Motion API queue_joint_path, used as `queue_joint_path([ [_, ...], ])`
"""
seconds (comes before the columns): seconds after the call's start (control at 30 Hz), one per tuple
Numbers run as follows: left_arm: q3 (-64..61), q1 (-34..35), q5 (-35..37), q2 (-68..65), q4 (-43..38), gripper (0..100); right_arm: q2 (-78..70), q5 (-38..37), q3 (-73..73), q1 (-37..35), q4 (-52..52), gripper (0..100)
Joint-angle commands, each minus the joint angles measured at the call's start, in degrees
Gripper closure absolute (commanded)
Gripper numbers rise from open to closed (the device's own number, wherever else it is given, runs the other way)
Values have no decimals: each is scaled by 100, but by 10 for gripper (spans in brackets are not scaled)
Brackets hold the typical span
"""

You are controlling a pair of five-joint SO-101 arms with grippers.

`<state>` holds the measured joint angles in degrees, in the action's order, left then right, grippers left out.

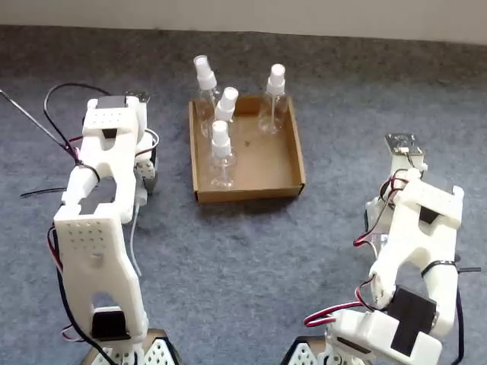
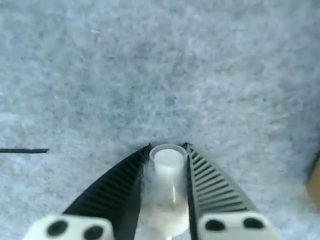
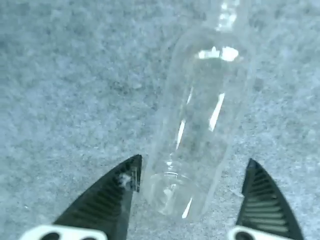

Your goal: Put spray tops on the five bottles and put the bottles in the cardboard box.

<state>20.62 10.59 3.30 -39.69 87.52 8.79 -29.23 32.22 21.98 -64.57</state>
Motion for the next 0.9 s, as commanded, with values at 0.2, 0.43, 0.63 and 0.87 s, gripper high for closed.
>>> queue_joint_path([
  [0.2,-356,-101,-9,40,-536,933,48,149,-374,-391,-22,649],
  [0.43,-356,-101,-9,40,-571,933,-549,756,-1719,-558,-4,649],
  [0.63,-347,-101,-9,40,-580,932,-1789,826,-2985,-523,-558,649],
  [0.87,-347,-101,-9,40,-589,931,-2677,826,-3530,-470,-585,741],
])
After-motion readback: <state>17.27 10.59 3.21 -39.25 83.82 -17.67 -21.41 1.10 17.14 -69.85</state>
